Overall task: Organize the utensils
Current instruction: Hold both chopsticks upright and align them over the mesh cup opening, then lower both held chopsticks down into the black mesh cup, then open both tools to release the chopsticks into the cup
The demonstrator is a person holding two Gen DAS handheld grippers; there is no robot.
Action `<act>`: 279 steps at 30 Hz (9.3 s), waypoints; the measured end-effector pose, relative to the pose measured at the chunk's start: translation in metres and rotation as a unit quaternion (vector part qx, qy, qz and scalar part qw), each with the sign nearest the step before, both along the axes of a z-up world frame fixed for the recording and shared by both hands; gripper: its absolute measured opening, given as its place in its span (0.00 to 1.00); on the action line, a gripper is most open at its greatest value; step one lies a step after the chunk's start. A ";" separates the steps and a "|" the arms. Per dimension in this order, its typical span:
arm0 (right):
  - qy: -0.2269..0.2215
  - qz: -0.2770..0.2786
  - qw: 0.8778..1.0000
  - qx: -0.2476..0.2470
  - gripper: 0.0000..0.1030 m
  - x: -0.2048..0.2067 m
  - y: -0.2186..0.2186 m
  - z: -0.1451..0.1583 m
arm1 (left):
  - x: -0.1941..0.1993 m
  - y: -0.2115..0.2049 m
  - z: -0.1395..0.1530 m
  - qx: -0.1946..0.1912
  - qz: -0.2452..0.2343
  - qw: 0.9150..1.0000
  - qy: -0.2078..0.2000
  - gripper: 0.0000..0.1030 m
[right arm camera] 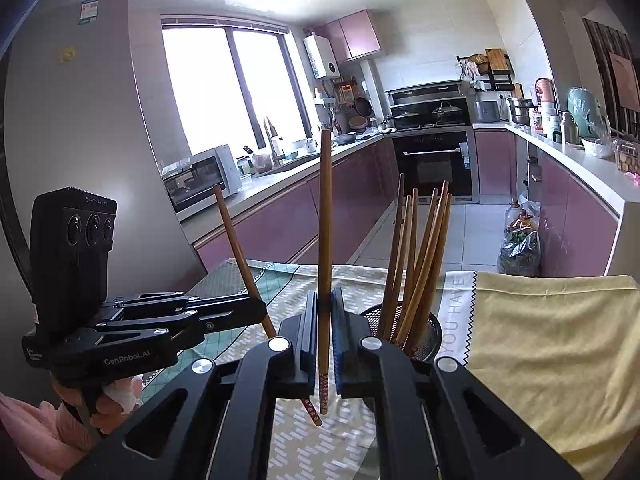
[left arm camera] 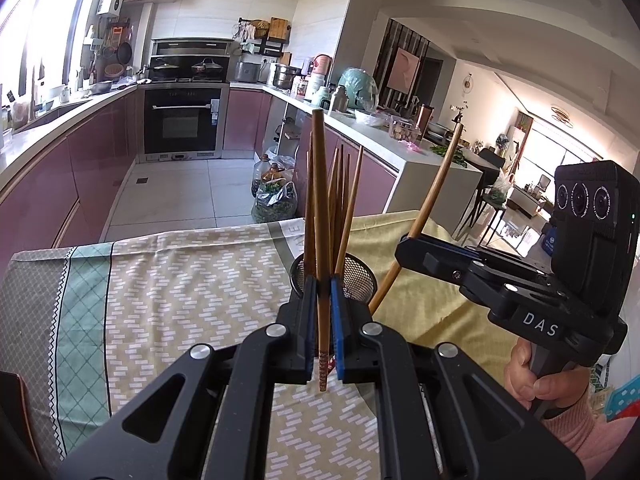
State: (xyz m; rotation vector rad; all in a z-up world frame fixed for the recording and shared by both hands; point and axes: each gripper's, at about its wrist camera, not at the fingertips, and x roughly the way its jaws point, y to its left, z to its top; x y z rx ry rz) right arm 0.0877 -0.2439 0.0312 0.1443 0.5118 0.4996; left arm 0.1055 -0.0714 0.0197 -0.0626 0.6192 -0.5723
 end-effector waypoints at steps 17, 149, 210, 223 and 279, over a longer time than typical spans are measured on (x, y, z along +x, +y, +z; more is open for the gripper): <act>-0.006 0.000 1.000 0.002 0.05 0.004 -0.003 0.007 | 0.001 -0.001 0.002 -0.003 -0.002 1.000 0.000 0.07; -0.045 -0.015 0.999 0.018 0.05 0.021 -0.016 0.025 | 0.011 -0.026 0.058 -0.004 -0.005 0.998 -0.063 0.07; -0.015 -0.048 0.999 0.002 0.05 0.049 -0.017 0.004 | 0.027 -0.047 0.047 0.031 -0.009 0.999 -0.031 0.07; 0.002 -0.041 0.999 -0.005 0.05 0.056 -0.014 -0.001 | 0.035 -0.047 0.034 0.043 -0.014 0.999 -0.021 0.07; -0.031 -0.064 0.997 -0.025 0.91 0.015 0.000 -0.019 | -0.003 0.018 -0.019 0.046 0.112 0.989 -0.089 0.95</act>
